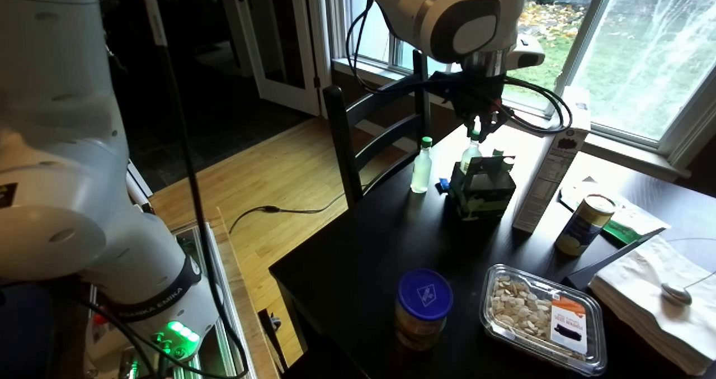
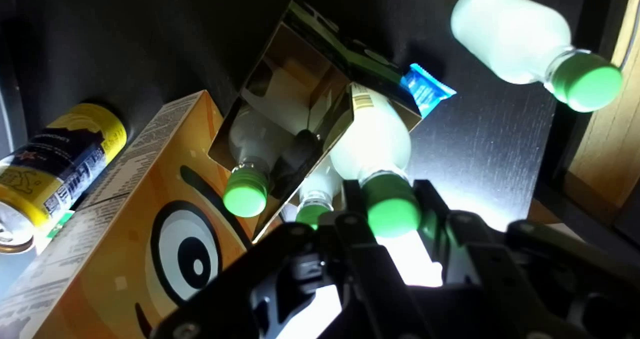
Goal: Put the clear bottle in the bottle packaging
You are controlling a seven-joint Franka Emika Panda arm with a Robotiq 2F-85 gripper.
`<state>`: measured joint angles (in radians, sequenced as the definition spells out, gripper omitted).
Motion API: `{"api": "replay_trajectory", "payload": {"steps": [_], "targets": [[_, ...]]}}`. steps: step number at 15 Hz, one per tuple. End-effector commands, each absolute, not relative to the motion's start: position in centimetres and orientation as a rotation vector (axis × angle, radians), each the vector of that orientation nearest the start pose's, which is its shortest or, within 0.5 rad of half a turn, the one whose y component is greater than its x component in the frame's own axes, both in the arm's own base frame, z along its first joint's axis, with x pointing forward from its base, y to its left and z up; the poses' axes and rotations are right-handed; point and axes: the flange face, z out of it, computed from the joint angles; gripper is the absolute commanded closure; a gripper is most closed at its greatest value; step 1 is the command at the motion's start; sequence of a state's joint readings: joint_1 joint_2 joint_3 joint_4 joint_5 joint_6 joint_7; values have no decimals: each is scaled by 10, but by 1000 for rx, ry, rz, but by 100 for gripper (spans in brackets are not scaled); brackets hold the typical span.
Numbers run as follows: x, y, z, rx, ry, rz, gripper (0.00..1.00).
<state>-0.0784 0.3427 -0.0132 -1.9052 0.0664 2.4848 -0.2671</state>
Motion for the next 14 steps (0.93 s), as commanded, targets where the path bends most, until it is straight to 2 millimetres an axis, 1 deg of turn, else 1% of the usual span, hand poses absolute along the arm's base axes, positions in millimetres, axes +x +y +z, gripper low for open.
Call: {"api": "replay_trajectory", "payload": {"steps": [1, 3, 6, 7, 8, 9, 10, 13, 14], "targets": [[663, -67, 330, -3095, -184, -318, 92], [667, -68, 321, -3095, -184, -278, 92], [670, -69, 312, -3100, -196, -215, 92], [671, -69, 310, -3097, -197, -199, 89], [672, -69, 310, -3094, -200, -186, 74], [672, -68, 310, -3091, -198, -178, 46], [672, -68, 312, -3092, -200, -171, 45], [669, -66, 329, -3097, -196, -165, 26], [668, -65, 334, -3103, -190, -173, 18]]}}
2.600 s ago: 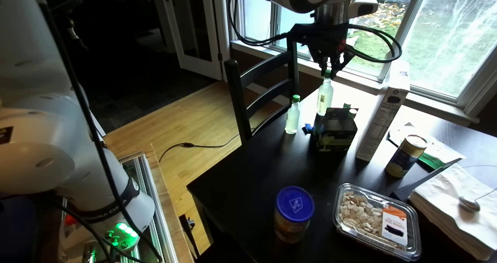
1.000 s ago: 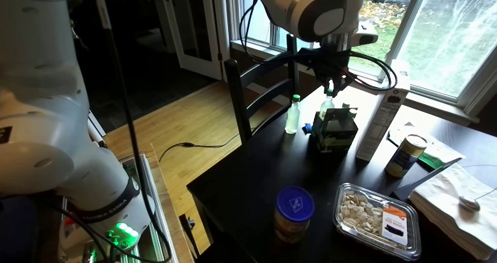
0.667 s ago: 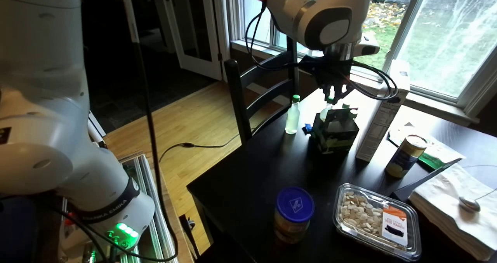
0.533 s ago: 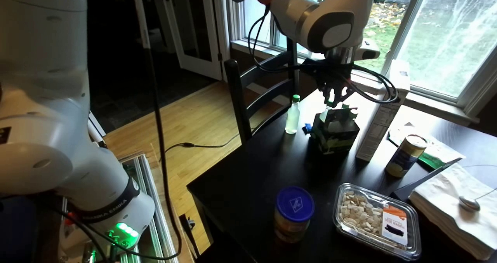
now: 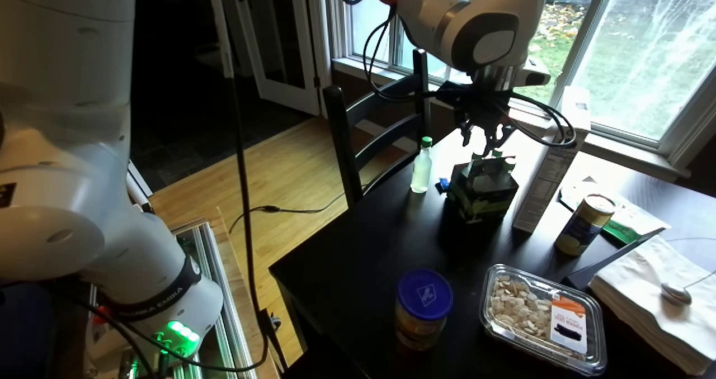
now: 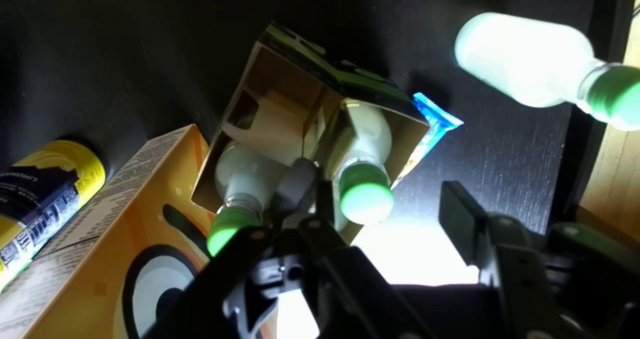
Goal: Put the clear bottle in the bottle packaging
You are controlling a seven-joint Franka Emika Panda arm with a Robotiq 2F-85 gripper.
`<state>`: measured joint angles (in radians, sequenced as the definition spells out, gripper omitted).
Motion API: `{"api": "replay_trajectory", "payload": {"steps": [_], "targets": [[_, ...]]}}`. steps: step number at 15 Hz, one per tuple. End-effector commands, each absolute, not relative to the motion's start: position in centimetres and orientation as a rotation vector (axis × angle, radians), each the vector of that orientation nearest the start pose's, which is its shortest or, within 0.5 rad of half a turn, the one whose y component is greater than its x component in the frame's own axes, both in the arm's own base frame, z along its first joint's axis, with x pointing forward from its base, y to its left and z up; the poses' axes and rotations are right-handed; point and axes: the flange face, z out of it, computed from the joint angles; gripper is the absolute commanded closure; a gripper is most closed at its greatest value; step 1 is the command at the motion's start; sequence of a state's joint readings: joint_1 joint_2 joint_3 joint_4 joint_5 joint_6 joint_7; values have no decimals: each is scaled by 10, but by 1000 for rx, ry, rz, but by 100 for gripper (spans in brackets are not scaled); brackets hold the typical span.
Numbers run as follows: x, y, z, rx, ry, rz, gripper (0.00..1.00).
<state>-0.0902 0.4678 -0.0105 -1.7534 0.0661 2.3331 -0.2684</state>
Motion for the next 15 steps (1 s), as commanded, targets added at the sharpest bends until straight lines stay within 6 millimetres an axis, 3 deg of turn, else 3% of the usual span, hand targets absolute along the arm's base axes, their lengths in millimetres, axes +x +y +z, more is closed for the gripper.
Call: {"api": "replay_trajectory", "payload": {"steps": [1, 3, 7, 14, 15], "targets": [[664, -64, 343, -3098, -186, -166, 12], [648, -61, 356, -3081, -176, -91, 1], [599, -54, 368, -3034, -189, 62, 0], [506, -97, 372, -3252, 186, -92, 0], [545, -96, 367, -3208, 98, -24, 0]]}}
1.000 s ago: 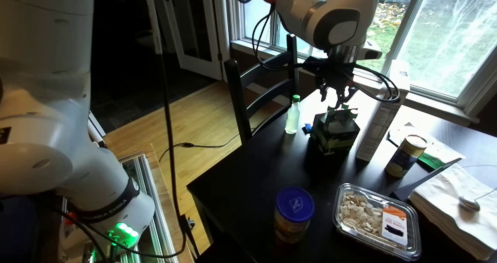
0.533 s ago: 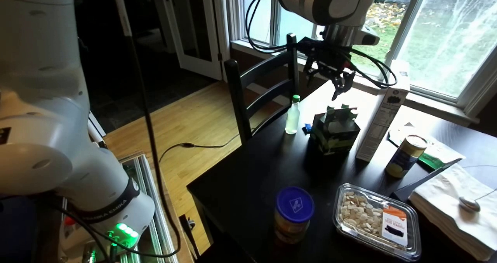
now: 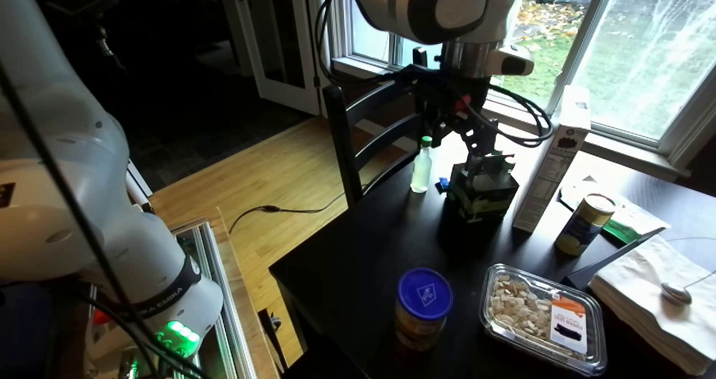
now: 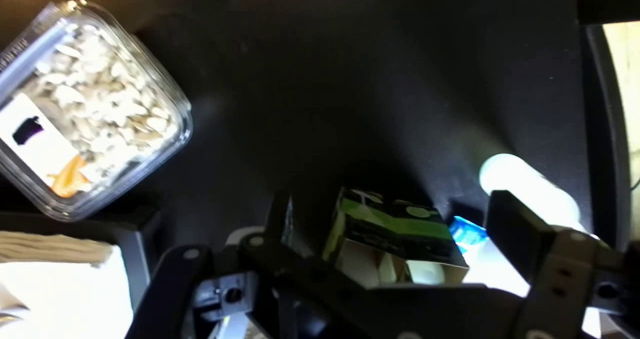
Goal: Put the clear bottle in the bottle packaging
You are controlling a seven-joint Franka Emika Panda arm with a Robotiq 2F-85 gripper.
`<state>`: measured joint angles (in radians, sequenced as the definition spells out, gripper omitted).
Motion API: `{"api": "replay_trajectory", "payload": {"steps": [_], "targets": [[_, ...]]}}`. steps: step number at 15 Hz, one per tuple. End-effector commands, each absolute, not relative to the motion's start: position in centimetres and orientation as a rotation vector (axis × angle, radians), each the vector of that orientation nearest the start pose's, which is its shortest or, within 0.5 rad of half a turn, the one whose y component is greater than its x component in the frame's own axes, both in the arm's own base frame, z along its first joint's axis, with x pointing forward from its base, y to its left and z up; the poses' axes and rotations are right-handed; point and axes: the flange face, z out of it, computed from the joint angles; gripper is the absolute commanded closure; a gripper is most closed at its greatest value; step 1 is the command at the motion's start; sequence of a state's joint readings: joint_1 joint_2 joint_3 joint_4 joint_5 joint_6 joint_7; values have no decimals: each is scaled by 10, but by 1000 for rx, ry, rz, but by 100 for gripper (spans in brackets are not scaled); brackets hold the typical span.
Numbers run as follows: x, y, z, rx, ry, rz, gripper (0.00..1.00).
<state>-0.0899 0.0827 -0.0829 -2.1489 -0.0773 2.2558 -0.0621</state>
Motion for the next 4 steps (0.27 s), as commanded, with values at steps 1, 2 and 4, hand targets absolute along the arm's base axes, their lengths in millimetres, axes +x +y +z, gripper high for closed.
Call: {"api": "replay_trajectory", "payload": {"steps": [1, 2, 4], "targets": [[532, -101, 367, -3226, 135, -38, 0], [523, -103, 368, -3231, 153, -45, 0], [514, -101, 370, -3232, 165, -53, 0]]}}
